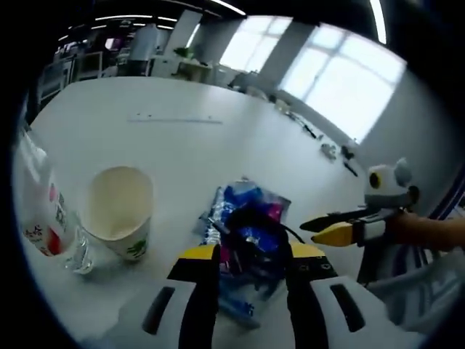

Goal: Arrange the tabletop items into an orderly group along one side of the table until the central work area is clear of visible clutter.

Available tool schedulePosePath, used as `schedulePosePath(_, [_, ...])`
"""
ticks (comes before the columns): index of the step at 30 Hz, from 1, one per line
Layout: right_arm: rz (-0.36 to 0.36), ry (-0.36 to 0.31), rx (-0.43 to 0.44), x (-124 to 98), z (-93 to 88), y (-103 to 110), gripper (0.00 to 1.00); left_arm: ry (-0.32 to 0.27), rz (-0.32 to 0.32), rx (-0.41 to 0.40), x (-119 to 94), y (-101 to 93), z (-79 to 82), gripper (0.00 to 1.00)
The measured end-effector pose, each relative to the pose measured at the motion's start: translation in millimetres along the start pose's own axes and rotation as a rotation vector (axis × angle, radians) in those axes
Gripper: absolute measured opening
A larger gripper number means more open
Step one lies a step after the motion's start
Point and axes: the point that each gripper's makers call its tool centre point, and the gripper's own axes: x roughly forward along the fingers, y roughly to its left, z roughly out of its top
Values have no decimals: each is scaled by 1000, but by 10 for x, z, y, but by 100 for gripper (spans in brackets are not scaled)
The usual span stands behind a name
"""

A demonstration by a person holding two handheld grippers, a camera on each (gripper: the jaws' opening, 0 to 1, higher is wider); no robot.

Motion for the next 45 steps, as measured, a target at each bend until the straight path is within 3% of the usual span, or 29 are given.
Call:
schedulePosePath(13, [1, 0, 103, 98, -38, -82, 23, 21, 0, -46, 85, 60, -14, 27])
schedulePosePath(17, [-3, 13, 84, 133, -51, -86, 21, 28, -1, -60, 119, 77, -12, 25])
schedulePosePath(45, [1, 9, 199, 245, -84, -140, 7, 50, -9, -113, 237, 116, -53, 16])
